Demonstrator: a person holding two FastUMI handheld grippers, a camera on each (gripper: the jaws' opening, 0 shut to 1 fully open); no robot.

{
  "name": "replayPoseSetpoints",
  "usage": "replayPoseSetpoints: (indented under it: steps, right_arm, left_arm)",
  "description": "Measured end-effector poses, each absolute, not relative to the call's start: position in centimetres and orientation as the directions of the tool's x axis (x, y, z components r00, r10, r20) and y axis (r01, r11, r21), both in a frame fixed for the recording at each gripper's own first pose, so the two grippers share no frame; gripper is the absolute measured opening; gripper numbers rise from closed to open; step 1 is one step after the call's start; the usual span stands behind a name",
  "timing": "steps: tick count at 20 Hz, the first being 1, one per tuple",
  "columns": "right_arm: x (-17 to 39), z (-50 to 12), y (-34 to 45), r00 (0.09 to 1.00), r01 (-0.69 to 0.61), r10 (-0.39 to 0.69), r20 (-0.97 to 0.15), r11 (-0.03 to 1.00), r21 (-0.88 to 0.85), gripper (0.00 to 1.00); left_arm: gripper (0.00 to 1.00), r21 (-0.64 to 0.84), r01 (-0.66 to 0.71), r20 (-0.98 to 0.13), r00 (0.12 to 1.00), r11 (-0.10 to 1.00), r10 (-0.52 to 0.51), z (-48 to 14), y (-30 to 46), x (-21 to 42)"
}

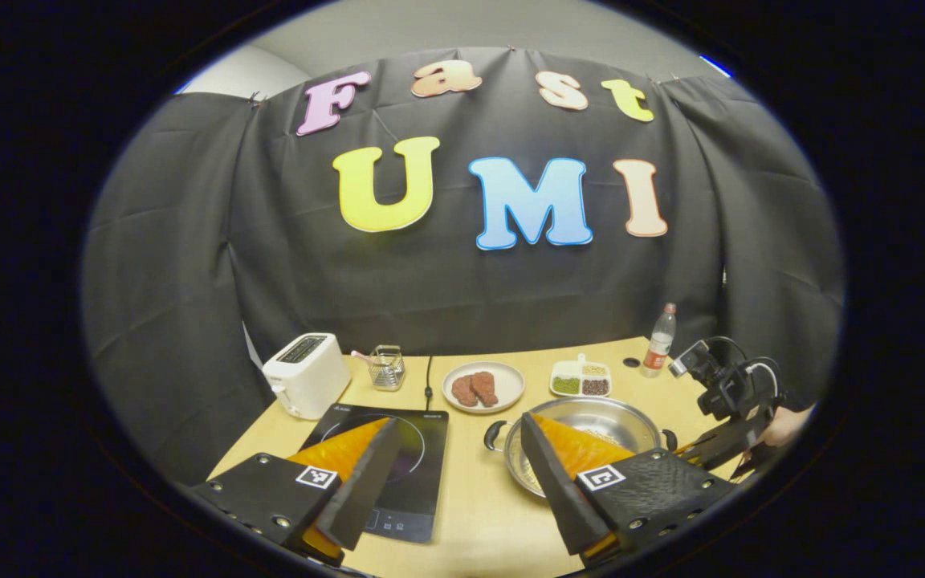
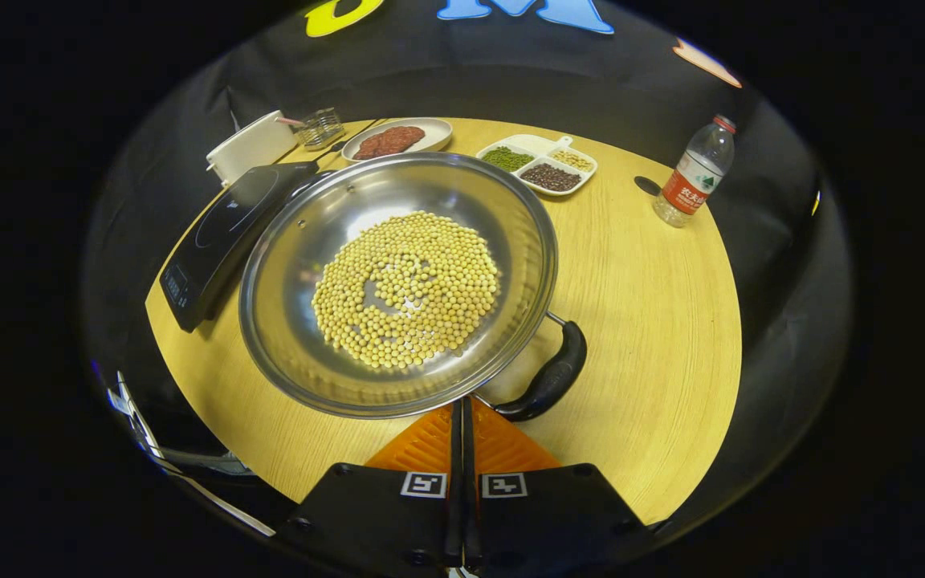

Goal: First push the handle of the pot to place it horizontally, then grasp the pot with both hands and set it on the induction cooktop.

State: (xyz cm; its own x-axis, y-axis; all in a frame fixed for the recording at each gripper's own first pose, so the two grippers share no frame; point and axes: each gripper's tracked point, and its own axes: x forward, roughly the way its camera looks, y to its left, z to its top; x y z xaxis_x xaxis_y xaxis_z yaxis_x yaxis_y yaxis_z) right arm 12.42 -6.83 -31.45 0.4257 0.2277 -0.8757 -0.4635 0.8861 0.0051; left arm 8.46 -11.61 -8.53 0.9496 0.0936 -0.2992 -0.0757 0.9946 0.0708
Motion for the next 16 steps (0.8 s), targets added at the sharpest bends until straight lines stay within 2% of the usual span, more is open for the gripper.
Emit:
replayPoseSetpoints:
  steps: [16]
  right_arm:
    - [16.4,-31.3,-8.8,0.456,-0.378,0.272,-0.847,0.921,0.092,0.02]
  left_arm:
    - [0.89,0.079,-0.122,-0.329,0.934,0.989,0.142,-9.5,-14.6,9.1]
